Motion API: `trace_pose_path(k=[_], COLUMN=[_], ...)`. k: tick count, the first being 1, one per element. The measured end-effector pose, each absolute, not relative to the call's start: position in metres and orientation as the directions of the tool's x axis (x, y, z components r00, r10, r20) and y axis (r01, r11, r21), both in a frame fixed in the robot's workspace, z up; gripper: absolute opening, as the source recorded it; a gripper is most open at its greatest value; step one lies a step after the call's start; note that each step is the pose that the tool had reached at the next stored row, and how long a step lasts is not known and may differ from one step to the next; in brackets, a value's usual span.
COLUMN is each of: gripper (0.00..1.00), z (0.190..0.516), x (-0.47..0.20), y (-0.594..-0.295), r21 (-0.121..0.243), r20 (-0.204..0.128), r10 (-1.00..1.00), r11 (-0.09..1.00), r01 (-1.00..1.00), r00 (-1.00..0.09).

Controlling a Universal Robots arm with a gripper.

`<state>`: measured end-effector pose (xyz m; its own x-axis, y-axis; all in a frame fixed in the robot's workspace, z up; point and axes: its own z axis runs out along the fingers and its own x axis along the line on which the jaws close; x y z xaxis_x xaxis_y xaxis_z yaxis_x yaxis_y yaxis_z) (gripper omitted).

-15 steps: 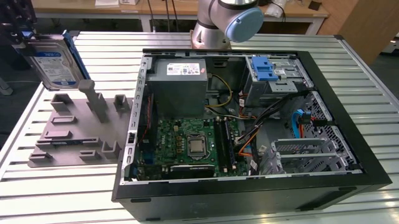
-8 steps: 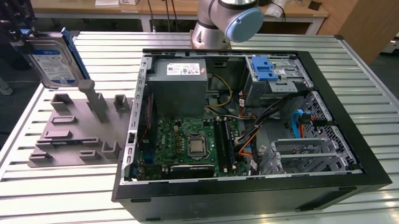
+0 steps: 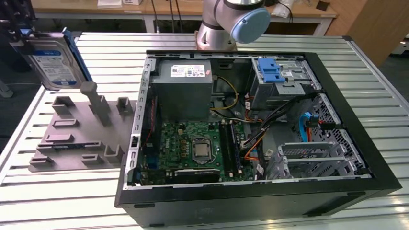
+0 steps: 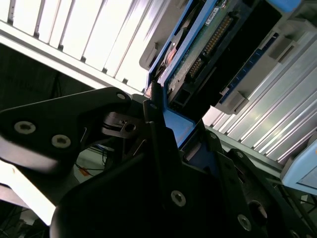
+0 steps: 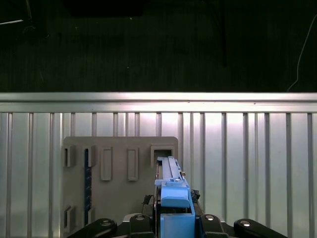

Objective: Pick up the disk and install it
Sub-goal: 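Pick up the disk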

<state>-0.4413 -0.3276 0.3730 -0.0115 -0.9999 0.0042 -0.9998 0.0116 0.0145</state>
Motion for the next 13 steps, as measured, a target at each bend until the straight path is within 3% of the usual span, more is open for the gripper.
trace_pose_path(k=[13], gripper=[0.36], z=[0.384], x=[-0.441], y=[-0.327], r21=[0.014], r20=[0.004], r10=[-1.000], r11=[0.012], r01=[-1.000], r00=[-0.011])
